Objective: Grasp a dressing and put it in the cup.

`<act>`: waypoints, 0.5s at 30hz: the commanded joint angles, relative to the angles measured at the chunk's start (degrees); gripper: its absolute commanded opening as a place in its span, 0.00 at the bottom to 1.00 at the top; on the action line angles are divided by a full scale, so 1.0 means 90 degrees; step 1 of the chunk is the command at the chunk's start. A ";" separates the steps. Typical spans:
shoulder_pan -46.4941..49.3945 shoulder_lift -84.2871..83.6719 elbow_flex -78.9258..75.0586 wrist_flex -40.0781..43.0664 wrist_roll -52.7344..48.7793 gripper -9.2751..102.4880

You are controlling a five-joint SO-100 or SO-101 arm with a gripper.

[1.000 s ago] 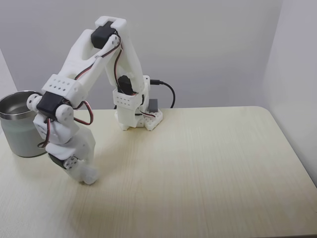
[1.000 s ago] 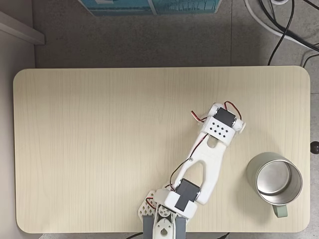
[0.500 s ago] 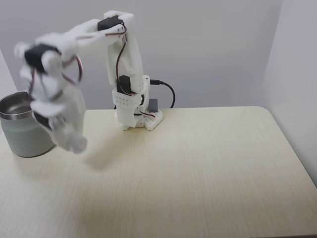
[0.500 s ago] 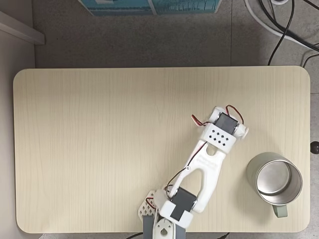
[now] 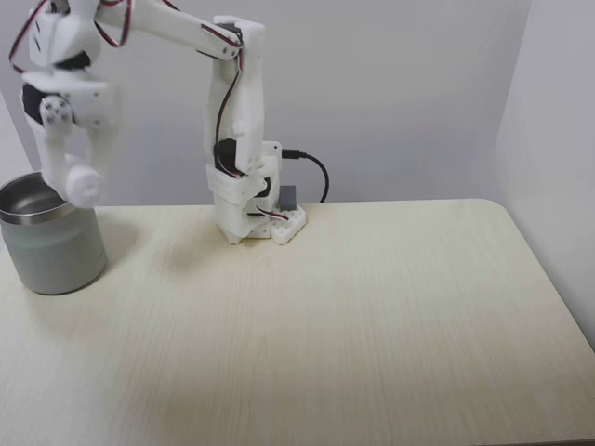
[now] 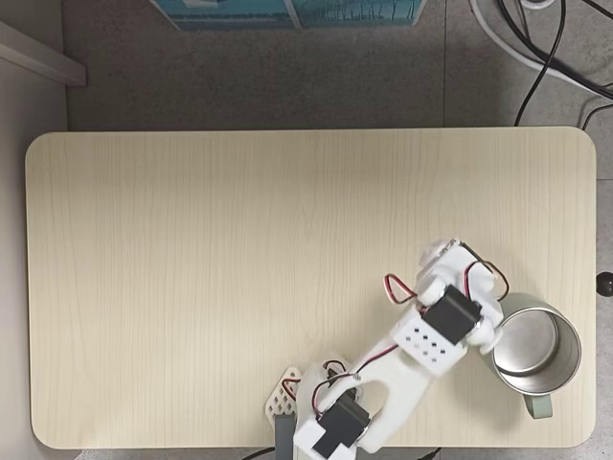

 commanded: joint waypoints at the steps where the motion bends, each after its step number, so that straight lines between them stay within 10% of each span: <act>1: 0.0615 -0.0215 0.0244 0.0254 -0.0186 0.08; 15: 0.2578 0.0488 0.0264 0.0225 -0.1357 0.08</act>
